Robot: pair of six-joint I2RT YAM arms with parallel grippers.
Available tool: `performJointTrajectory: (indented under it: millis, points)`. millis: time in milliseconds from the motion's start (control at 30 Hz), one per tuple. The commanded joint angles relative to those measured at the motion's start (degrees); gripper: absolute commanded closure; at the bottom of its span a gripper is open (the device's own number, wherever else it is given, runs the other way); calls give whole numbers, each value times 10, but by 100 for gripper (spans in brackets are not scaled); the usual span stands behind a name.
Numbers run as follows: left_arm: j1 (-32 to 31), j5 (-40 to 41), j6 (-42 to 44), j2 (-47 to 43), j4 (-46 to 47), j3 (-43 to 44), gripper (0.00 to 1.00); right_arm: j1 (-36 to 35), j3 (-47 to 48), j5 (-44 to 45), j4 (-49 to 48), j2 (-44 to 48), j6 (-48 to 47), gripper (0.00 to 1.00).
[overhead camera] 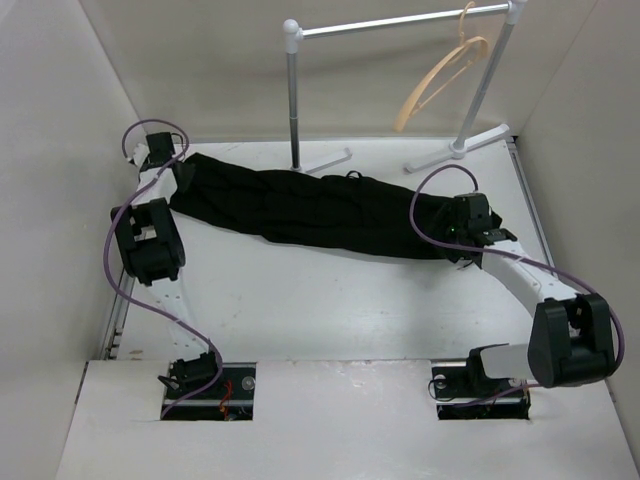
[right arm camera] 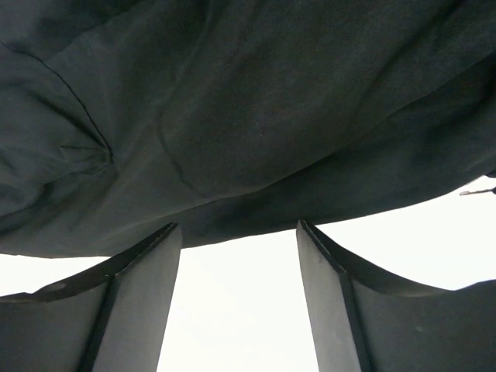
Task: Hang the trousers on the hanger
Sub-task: Fold the trousers at the center of the board.
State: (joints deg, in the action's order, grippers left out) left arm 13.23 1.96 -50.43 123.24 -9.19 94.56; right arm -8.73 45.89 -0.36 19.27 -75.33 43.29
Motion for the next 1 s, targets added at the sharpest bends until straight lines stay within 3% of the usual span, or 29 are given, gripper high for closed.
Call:
performJointTrajectory:
  millis: [0,200,367,500,767,867,967]
  points:
    - [2,45,41,-98,-50,31,90,-3,1,-13,-36,-3,-13,32]
    - [-3,82,71,-157,-101,-11,92,9,-10,-23,-42,-1,-18,28]
    - [5,102,82,-153,-137,-28,91,26,-19,-15,-37,7,-11,25]
    - [10,114,94,-101,-138,16,89,32,-16,-22,-29,15,-8,21]
    - [3,95,92,7,-149,185,90,29,-9,-14,-5,45,-8,18]
    - [-11,90,83,-8,-149,198,93,24,-7,-10,-3,52,-3,20]
    - [-22,93,75,-74,-144,151,94,23,-4,5,-2,58,-2,27]
